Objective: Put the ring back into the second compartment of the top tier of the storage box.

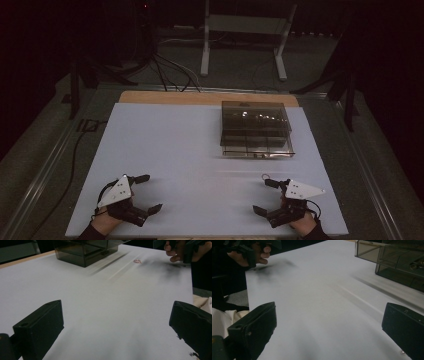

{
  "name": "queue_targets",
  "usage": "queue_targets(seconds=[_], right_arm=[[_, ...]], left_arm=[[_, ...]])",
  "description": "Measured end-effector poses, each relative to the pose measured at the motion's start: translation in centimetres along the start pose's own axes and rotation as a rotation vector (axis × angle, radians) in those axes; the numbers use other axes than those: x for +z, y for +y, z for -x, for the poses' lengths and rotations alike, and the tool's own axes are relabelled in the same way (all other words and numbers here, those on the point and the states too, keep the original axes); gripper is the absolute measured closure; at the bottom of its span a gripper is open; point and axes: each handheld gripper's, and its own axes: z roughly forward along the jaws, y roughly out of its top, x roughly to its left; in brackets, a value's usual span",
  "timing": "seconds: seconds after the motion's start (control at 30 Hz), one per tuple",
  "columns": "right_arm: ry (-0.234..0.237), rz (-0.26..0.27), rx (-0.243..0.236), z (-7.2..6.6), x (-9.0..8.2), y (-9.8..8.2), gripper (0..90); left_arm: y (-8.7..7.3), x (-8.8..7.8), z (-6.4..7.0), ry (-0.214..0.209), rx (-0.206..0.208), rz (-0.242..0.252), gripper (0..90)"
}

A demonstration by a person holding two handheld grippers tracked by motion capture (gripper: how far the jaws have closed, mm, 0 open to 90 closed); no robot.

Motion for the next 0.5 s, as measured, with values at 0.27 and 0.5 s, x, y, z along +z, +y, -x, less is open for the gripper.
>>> queue_targets(seconds=[0.27,0.5], right_arm=[[0.004,-0.023,-0.032,-0.33,0.20,0.21,0.0],[0.059,-0.031,-0.022,-0.64,0.22,0.39,0.0]], left_arm=[[-0.02,0.04,0.07,0.000,0.006,0.002,0.5],[0.12,0.03,0.23,0.007,0.011,0.008,0.6]])
